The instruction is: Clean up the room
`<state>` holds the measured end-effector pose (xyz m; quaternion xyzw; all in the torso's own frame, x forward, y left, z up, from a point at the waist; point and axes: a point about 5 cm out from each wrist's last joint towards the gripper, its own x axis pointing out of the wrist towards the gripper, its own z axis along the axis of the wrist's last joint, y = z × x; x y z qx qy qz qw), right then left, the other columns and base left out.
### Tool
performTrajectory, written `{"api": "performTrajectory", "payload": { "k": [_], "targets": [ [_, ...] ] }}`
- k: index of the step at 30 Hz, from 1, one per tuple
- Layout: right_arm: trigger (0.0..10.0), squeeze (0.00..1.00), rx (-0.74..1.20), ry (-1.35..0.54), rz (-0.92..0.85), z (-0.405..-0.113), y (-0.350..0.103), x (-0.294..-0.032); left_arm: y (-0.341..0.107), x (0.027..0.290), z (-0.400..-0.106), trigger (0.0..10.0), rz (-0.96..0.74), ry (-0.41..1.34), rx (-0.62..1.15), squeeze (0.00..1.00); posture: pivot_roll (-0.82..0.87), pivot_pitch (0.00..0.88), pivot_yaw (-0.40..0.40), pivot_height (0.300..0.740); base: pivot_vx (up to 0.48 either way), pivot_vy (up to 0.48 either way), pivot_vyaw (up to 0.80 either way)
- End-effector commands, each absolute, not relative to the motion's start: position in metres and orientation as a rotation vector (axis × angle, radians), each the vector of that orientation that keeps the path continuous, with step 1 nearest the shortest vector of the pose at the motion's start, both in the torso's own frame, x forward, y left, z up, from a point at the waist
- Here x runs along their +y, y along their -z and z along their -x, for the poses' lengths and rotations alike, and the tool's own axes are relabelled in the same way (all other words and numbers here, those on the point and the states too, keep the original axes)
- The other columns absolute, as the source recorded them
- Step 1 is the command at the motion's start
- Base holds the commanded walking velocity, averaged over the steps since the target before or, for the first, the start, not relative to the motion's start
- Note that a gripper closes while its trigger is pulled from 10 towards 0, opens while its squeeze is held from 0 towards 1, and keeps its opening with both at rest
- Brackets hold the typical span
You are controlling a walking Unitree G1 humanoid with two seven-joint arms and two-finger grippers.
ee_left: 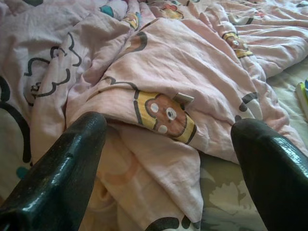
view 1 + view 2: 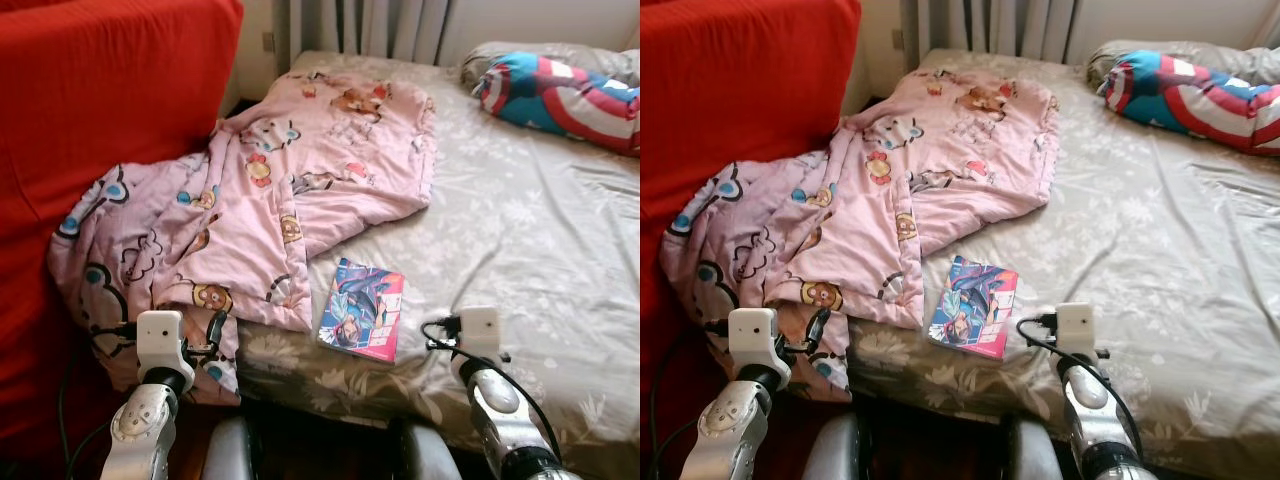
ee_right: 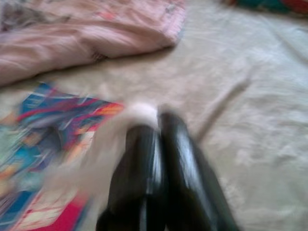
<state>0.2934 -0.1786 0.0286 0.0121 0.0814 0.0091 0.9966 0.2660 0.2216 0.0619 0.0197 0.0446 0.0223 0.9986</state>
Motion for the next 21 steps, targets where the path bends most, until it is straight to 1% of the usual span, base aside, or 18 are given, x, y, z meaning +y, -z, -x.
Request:
{"api": "performTrajectory", "payload": {
  "k": [1,3,5,10,12,14,17,18,20,21],
  "targets": [
    [10.0,0.0,0.128,-0.064,-0.052,-0.288,-0.029,-0.172,-0.056,0.225,-0.265,10.0,-0.041,-0.065,0.103,0.0,0.04,0.0,-0.051,0.576,0.0,0.0,0.0],
    [10.0,0.0,0.121,-0.08,-0.054,-0.284,-0.027,-0.17,-0.052,0.228,-0.266,10.0,-0.022,-0.094,0.111,0.0,0.03,0.0,-0.052,0.576,0.0,0.0,0.0],
    [10.0,0.0,0.126,-0.065,-0.053,-0.283,-0.025,-0.174,-0.052,0.229,-0.269,10.0,-0.016,-0.103,0.108,0.0,0.03,0.0,-0.054,0.576,0.0,0.0,0.0],
    [10.0,0.0,0.138,-0.009,-0.071,-0.284,-0.024,-0.187,-0.05,0.228,-0.275,10.0,-0.015,-0.102,0.109,0.0,0.03,0.0,-0.063,0.606,0.0,0.0,0.0],
    [10.0,0.0,0.18,0.047,-0.086,-0.283,-0.019,-0.196,-0.046,0.229,-0.276,10.0,-0.013,-0.104,0.128,0.0,0.03,0.0,-0.066,0.621,0.0,0.0,0.0],
    [10.0,0.0,0.252,0.08,-0.088,-0.276,-0.007,-0.202,-0.044,0.229,-0.277,10.0,-0.014,-0.104,0.143,0.0,0.03,0.0,-0.072,0.641,0.0,0.0,0.0],
    [10.0,0.0,0.335,0.136,-0.132,-0.264,0.008,-0.211,-0.04,0.23,-0.279,10.0,-0.019,-0.101,0.165,0.0,0.05,0.0,-0.077,0.656,0.0,0.0,0.0],
    [10.0,0.0,0.385,0.145,-0.125,-0.256,0.017,-0.213,-0.034,0.233,-0.278,10.0,-0.023,-0.103,0.195,0.0,0.05,0.0,-0.077,0.666,0.0,0.0,0.0],
    [10.0,0.0,0.385,0.145,-0.125,-0.256,0.017,-0.213,-0.034,0.233,-0.278,10.0,-0.023,-0.103,0.195,0.0,0.05,0.0,-0.077,0.666,0.0,0.0,0.0],
    [10.0,0.0,0.422,0.14,-0.113,-0.25,0.023,-0.212,-0.028,0.235,-0.276,10.0,-0.025,-0.105,0.224,0.0,0.05,0.0,-0.074,0.676,0.0,0.0,0.0]
  ]
}}
